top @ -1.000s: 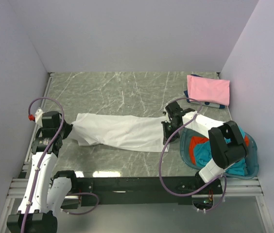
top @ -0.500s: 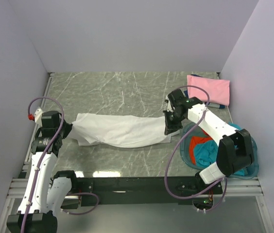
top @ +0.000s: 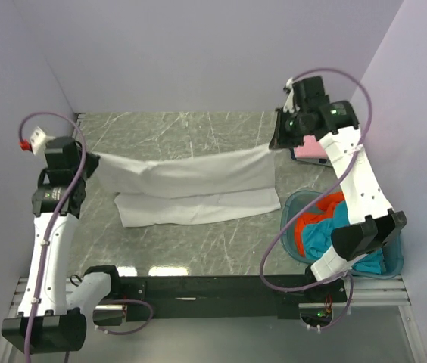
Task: Fold and stack the t-shirts
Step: Flatten the tshirt out
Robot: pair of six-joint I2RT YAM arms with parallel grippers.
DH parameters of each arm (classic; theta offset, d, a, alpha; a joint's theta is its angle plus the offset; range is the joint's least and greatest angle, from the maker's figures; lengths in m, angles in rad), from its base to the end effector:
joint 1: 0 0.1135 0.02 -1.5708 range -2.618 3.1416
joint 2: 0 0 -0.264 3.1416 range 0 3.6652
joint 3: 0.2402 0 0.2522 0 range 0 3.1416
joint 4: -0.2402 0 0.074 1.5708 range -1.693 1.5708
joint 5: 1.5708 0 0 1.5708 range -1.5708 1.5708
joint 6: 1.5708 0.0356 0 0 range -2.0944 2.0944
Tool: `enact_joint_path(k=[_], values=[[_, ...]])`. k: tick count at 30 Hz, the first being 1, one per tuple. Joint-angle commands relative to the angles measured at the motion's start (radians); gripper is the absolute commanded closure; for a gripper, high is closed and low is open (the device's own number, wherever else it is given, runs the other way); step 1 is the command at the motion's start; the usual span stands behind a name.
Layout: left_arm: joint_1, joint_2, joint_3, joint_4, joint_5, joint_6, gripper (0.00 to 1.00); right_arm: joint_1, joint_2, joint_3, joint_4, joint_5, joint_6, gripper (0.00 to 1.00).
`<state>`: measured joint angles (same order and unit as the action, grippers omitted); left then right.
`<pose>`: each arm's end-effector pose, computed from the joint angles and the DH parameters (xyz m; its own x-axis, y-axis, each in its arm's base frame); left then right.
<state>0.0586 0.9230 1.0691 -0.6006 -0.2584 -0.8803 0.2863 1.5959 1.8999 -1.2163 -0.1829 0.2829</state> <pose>0.1909 0.0203 0.3714 -0.0588 -0.7501 -0.6588 -0.5199 0.5863 -0.6212 0.2947 0.0935 0.4218 -0.8359 0.0401 -0.5475 -0.1574 0.9380 0.3089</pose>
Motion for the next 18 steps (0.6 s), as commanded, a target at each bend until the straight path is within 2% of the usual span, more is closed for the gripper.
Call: enact_joint_path(k=[1, 4, 6, 15, 18], values=[[0.007, 0.025, 0.198, 0.073, -0.045, 0.043, 1.00, -0.009, 0.024, 0.254, -0.103, 0.052, -0.018, 1.00], [0.006, 0.031, 0.330, 0.103, -0.056, 0.078, 1.00, -0.009, -0.008, 0.361, -0.066, 0.082, -0.002, 1.00], [0.006, 0.017, 0.391, 0.131, -0.061, 0.113, 1.00, -0.010, -0.052, 0.361, 0.009, 0.098, 0.002, 1.00], [0.006, -0.150, 0.491, 0.314, -0.111, 0.225, 1.00, -0.009, -0.463, 0.035, 0.504, 0.111, 0.006, 1.00], [0.006, -0.202, 0.488, 0.380, -0.126, 0.245, 1.00, -0.009, -0.520, -0.010, 0.606, 0.126, -0.001, 1.00]])
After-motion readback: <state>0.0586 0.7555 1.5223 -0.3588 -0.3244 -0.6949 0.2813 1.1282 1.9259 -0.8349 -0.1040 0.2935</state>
